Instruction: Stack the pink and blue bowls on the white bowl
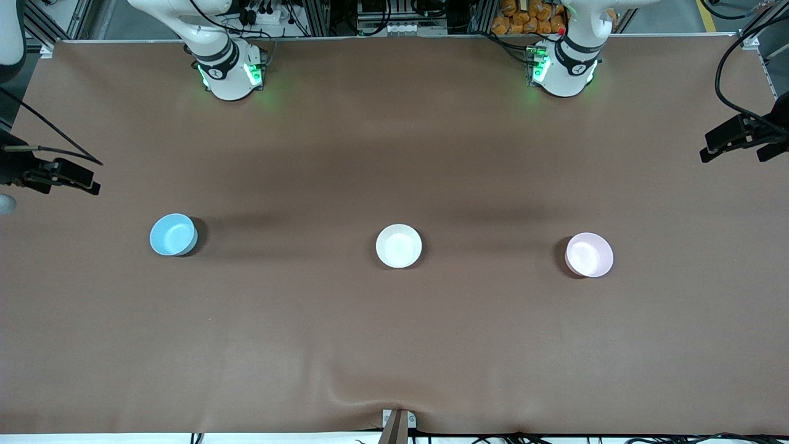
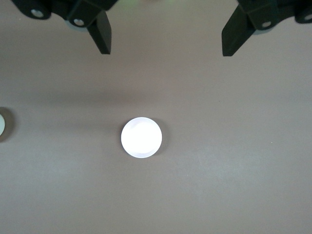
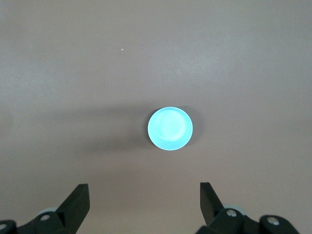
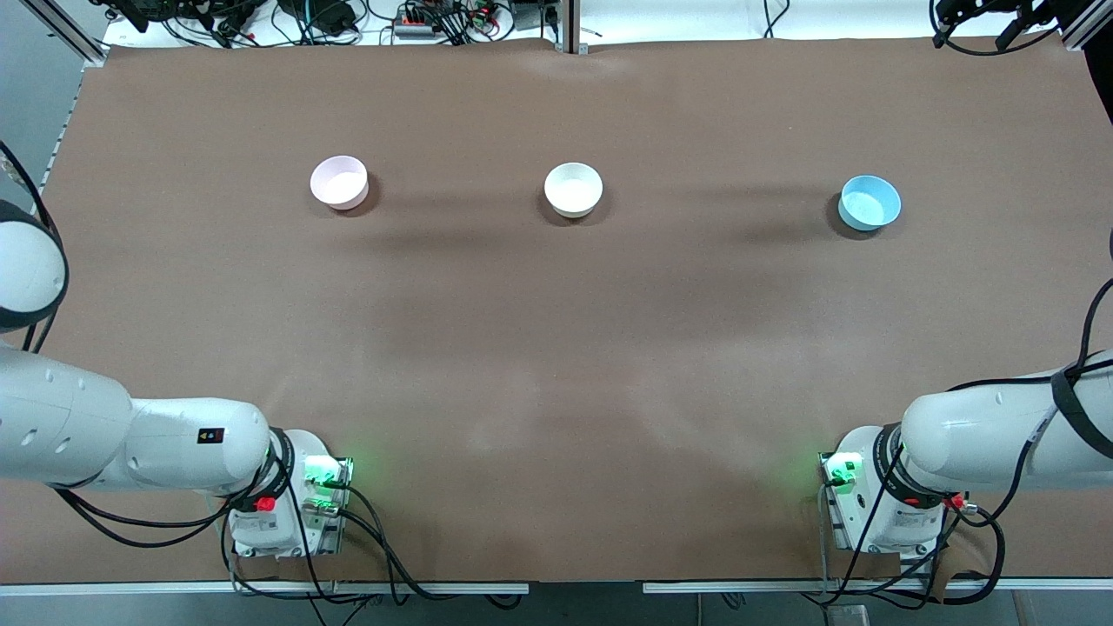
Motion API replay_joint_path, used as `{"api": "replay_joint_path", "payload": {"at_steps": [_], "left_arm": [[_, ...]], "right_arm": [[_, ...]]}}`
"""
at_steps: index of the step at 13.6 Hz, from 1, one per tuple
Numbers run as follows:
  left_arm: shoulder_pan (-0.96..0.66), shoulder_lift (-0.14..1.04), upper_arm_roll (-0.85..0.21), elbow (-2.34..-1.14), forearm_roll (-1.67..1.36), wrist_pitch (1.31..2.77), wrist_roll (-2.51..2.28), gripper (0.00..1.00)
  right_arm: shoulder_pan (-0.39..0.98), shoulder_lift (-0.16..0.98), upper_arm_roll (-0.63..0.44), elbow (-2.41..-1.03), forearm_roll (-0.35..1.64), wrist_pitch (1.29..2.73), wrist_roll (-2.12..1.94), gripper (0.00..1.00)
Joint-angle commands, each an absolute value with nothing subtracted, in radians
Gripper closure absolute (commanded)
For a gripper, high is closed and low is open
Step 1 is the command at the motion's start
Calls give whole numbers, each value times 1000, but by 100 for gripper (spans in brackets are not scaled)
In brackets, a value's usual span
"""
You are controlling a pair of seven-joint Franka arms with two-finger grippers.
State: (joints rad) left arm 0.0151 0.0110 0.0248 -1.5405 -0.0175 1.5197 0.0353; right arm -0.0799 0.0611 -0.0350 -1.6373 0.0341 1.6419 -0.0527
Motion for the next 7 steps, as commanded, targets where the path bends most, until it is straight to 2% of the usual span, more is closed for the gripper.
{"api": "replay_joint_path", "payload": {"at_steps": [1,7], "left_arm": [[41,84,35,-1522,-31,1519,83,0],[58,277,35,-1520,-23,1656,156,0]], "right_arm": [[-98,58,-26,-1631,25,1643,-51,0],[-101,86,-26,-1675,25,1698,-51,0]]}}
